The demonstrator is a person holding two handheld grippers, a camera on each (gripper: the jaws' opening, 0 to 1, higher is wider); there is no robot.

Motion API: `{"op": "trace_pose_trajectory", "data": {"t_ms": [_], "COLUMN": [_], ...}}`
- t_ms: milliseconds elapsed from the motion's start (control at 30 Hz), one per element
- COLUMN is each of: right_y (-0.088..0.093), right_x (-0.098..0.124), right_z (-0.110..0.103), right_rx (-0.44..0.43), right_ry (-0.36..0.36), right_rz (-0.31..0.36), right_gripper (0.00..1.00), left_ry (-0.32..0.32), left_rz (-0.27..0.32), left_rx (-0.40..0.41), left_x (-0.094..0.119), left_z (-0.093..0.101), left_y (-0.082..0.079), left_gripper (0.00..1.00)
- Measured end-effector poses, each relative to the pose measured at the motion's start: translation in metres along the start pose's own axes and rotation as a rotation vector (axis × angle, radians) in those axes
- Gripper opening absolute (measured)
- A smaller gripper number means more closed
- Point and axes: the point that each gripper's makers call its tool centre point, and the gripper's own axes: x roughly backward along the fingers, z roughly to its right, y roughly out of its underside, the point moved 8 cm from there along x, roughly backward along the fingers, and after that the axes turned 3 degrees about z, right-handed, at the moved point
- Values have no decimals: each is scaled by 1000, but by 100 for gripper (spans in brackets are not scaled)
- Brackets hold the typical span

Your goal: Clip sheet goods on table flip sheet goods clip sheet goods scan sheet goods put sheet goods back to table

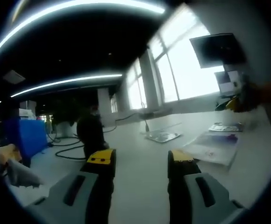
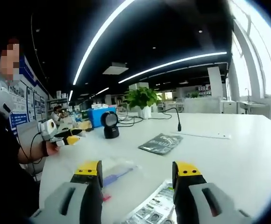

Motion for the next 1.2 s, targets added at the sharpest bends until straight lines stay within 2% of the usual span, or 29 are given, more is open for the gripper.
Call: {"op": "trace_pose_trajectory", "data": {"t_ms": [133, 233, 333, 400, 433, 467, 533, 567, 600, 633, 667, 700, 800, 967, 1033, 1200], "right_y": [1, -1, -9, -16, -18, -21, -15, -10, -3, 4, 6, 9, 15, 22, 27, 30], "right_x": [-6, -10, -9, -1, 4, 10, 16, 17, 19, 22, 22, 22, 24, 25, 25, 21], "right_z": [-3, 6, 16, 35, 44, 56, 73, 76, 85, 96, 105, 112, 120, 120, 119, 116], "right_rx": [-10, 47, 42, 73, 60, 53, -37, -34, -31, 56, 56, 15, 8, 9, 68, 69], "right_ry": [-10, -8, 34, 125, 151, 181, 240, 238, 254, 257, 290, 318, 330, 315, 303, 299], "right_rz": [11, -14, 14, 40, 28, 47, 51, 25, -31, -127, -139, -140, -171, -207, -274, -295], "right_gripper": [52, 51, 51, 49, 47, 44, 42, 42, 41, 40, 38, 34, 24, 24, 21, 21], "left_ry": [7, 33, 46, 45, 43, 32, 15, 13, 14, 29, 49, 52, 44, 36, 38, 51], "left_rz": [1, -4, -10, -9, -7, 0, 27, 22, 17, -1, -26, -19, -18, -4, -2, -11], "left_rx": [25, 34, 10, -16, -22, -26, -16, -13, -13, -2, 16, 16, 22, 26, 28, 1], "left_x": [-1, -2, -3, -2, -2, 0, 0, -1, -3, -5, -5, -7, -8, -3, -4, -5], "left_z": [-3, 0, 3, 5, 5, 5, 2, 0, -1, -1, 0, 0, 0, -2, -1, 2], "left_y": [1, 2, 3, 2, 1, -1, -4, -3, -1, 2, 5, 4, 3, 3, 2, 3], "left_gripper": [37, 37, 37, 38, 38, 39, 39, 39, 39, 39, 39, 40, 40, 39, 39, 39]}}
